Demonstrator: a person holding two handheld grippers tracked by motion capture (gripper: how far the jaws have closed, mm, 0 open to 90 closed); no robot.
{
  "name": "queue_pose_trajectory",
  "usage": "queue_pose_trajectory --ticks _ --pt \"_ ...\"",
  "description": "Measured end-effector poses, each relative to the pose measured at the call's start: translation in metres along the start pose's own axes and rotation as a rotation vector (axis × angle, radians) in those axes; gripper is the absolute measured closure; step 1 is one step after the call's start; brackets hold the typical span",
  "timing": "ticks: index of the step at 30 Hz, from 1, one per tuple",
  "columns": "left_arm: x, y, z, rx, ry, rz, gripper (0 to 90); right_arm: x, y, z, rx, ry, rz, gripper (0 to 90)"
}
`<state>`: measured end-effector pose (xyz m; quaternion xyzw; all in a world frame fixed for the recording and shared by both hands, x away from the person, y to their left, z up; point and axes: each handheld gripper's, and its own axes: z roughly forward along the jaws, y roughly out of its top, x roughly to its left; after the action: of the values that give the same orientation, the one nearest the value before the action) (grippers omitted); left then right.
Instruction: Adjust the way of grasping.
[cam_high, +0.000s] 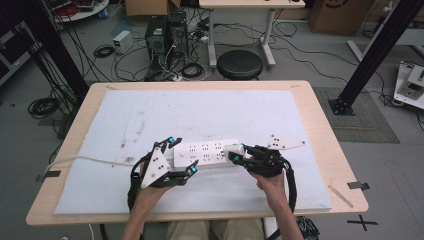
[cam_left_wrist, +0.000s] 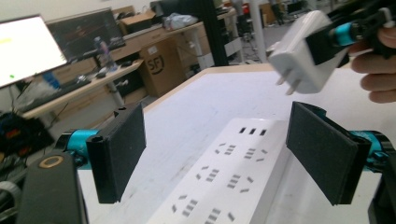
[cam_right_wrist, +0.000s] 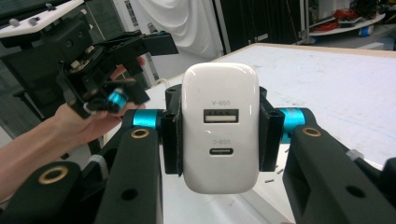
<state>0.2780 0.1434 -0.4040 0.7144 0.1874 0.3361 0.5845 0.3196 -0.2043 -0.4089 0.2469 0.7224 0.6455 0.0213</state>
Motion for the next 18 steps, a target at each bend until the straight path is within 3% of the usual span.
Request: queue_pose_trajectory --ticks 3,4,7,11,14,16,17,18 --pt "0.009 -0.005 -0.01 0.024 0.051 -0.054 20.0 0.001 0.0 0.0 -0.001 -0.009 -0.006 63.0" --pt "0.009 -0.005 -0.01 0.024 0.051 -0.054 20.0 0.001 0.0 0.0 -0.001 -0.009 -0.006 63.0" --pt "0.026 -0.013 -0.028 0.049 0.13 -0.147 20.0 0.002 0.0 -0.002 -0.007 -0.015 -0.007 63.0" --pt "0.039 -0.02 -0.046 0.069 0.245 -0.229 20.4 0.002 0.0 -0.003 -0.01 -0.017 -0.021 62.9" --pt "0.047 -0.028 -0.058 0.093 0.328 -0.258 20.7 0.002 0.001 -0.004 -0.008 -0.018 -0.023 62.9" --pt "0.049 -0.03 -0.061 0.101 0.349 -0.271 20.7 0.002 0.001 -0.004 -0.011 -0.017 -0.022 63.0" --pt "0.053 -0.034 -0.069 0.119 0.389 -0.282 20.7 0.002 0.001 -0.005 -0.013 -0.018 -0.023 63.0" --pt "0.055 -0.036 -0.072 0.121 0.402 -0.293 20.7 0.002 0.001 -0.005 -0.013 -0.021 -0.024 62.9"
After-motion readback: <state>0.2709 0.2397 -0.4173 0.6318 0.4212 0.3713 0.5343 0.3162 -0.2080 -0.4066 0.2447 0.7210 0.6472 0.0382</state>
